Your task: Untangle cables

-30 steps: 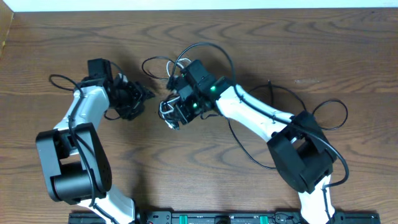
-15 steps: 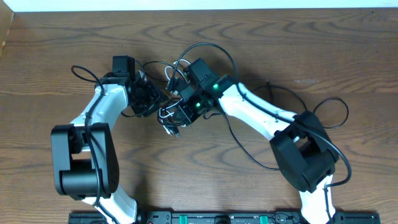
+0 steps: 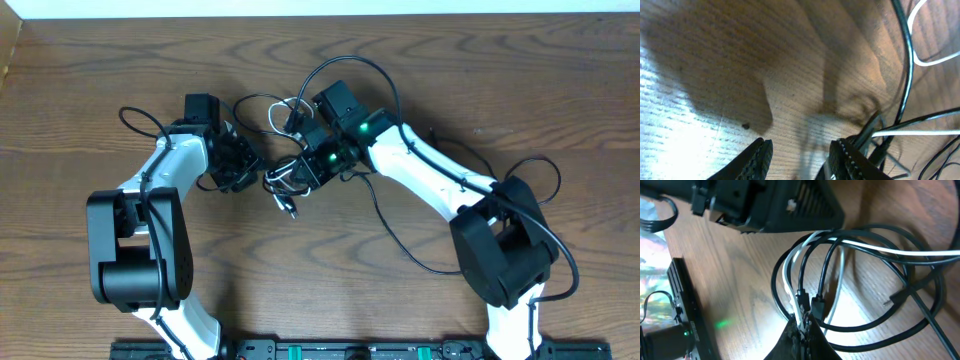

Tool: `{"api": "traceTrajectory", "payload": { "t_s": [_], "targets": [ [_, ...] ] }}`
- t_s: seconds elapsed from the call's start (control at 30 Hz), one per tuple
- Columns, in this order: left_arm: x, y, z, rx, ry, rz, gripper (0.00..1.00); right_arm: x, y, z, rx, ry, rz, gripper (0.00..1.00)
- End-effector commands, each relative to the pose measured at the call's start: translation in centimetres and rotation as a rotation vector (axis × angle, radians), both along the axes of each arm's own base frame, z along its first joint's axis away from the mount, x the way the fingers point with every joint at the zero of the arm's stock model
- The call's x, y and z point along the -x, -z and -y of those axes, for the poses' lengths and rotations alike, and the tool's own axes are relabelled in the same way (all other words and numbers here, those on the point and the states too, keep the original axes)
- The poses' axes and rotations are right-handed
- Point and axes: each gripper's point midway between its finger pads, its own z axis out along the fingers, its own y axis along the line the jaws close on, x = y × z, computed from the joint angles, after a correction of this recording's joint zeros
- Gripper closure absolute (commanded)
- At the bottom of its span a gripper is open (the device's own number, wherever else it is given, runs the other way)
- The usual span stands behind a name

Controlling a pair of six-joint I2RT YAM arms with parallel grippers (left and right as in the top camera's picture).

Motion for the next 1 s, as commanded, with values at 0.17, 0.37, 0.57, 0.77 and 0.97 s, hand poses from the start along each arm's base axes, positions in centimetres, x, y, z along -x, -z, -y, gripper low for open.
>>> {"api": "traceTrajectory", "payload": {
  "t_s": [0.17,0.37,0.57,0.77,0.97],
  "targets": [
    [-0.1,-2.5,4.3,0.261,0.208,0.126,0.53,0.3,-1.4,0.1,-0.023,-0.014,0.007,0.99],
    [0.6,-1.1,3.1,0.148,0.207,0.079,0.54,0.3,-1.4,0.1,-0.021,-0.013,0.004,0.99],
    [1.3,0.7,1.9,0.014,0.152,0.006,0.55,0.5,-1.3,0.2,-0.016,-0.013,-0.003,0.99],
    [1.4,2.6,1.9,-0.02,0.121,-0.047,0.76,0.4,-1.8,0.5,-0.018,-0.007,-0.001,0.99],
    [1.7,4.4,-0.1,-0.119,0.005,-0.12,0.81,-0.8,-4.9,2.4,-0.032,0.044,0.049,0.99]
  ]
}}
